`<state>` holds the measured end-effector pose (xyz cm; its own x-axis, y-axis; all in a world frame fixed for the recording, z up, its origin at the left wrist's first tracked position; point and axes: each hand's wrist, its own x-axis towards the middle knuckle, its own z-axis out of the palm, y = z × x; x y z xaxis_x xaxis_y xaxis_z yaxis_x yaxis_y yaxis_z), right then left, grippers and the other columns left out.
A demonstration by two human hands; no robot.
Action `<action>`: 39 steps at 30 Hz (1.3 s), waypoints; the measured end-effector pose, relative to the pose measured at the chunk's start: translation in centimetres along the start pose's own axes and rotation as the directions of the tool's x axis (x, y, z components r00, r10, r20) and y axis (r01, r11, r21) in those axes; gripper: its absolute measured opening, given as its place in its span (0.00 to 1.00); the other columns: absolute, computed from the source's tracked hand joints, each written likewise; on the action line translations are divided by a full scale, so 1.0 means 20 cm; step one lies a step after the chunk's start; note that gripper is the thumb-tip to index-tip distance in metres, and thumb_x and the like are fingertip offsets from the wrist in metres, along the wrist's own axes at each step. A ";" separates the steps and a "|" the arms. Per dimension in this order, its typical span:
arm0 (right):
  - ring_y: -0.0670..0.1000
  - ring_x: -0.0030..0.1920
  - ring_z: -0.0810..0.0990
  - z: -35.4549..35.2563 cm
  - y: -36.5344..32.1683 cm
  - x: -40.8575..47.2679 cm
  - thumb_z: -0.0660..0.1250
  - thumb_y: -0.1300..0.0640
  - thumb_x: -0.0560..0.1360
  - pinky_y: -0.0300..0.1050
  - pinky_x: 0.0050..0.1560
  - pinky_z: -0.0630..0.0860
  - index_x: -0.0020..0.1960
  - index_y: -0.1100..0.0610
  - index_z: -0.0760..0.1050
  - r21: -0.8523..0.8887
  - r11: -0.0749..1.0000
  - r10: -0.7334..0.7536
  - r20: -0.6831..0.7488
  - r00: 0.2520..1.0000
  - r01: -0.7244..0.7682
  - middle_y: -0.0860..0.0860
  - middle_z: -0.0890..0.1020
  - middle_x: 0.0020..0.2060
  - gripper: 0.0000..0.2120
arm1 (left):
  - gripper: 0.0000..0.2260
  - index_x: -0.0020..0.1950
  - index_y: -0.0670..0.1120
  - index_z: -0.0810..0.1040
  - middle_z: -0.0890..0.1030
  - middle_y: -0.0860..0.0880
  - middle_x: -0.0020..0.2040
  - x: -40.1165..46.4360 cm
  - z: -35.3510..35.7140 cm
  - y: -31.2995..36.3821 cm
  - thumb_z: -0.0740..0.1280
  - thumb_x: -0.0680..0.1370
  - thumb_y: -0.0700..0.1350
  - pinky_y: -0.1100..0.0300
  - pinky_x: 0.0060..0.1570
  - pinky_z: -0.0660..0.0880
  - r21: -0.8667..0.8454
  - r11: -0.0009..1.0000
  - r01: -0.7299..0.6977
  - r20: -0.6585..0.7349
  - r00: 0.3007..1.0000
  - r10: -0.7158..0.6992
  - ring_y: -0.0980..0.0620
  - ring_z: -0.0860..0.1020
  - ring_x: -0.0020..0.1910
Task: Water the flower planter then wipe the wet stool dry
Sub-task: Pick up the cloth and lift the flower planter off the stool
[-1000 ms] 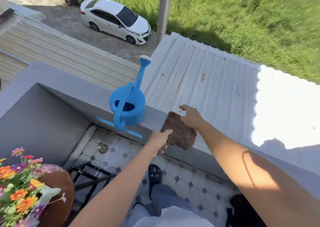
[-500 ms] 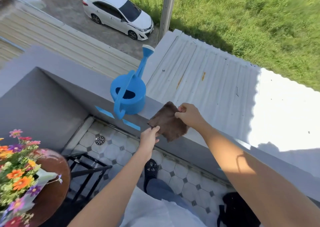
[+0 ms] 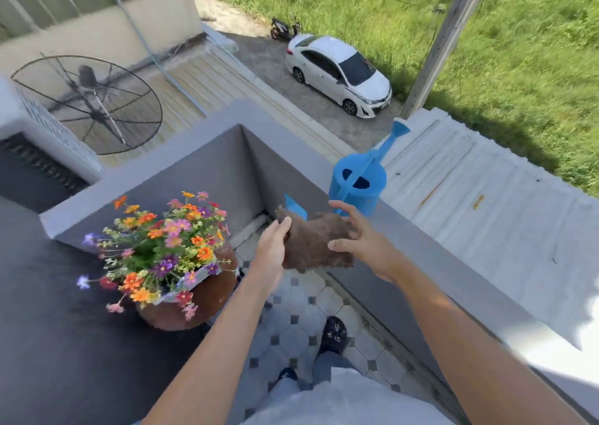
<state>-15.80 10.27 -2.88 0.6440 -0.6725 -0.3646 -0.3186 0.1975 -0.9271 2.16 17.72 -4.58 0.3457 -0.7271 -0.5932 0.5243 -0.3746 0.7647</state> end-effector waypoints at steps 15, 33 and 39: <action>0.42 0.49 0.79 0.52 0.07 0.27 0.78 0.51 0.69 0.31 0.50 0.73 0.58 0.49 0.76 -0.432 0.886 -0.084 0.214 0.973 0.171 0.44 0.82 0.49 0.20 | 0.21 0.46 0.42 0.75 0.80 0.41 0.43 -0.04 -0.41 0.02 0.59 0.79 0.60 0.48 0.49 0.78 0.530 0.830 -0.176 -0.102 0.958 0.268 0.45 0.79 0.44; 0.51 0.36 0.73 0.67 0.23 0.75 0.68 0.55 0.73 0.46 0.36 0.70 0.40 0.56 0.69 -0.278 0.930 0.253 0.005 0.967 -0.242 0.52 0.74 0.36 0.09 | 0.13 0.50 0.51 0.75 0.77 0.47 0.43 0.28 -0.83 -0.30 0.54 0.84 0.53 0.59 0.28 0.58 -0.138 0.937 0.321 -0.601 0.725 -0.337 0.53 0.60 0.28; 0.58 0.45 0.85 0.70 0.29 0.89 0.72 0.60 0.71 0.60 0.47 0.84 0.55 0.59 0.73 -0.038 0.916 0.398 -0.041 0.916 -0.400 0.60 0.83 0.49 0.15 | 0.17 0.69 0.42 0.71 0.74 0.49 0.39 0.40 -0.85 -0.30 0.49 0.85 0.40 0.65 0.34 0.65 -0.304 0.942 0.144 -0.646 0.696 -0.315 0.55 0.60 0.30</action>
<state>3.56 9.48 -15.86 0.4351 -0.5665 -0.6998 -0.5758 0.4224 -0.7000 15.03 24.06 -18.24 0.5779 -0.0163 -0.8159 0.7800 -0.2831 0.5581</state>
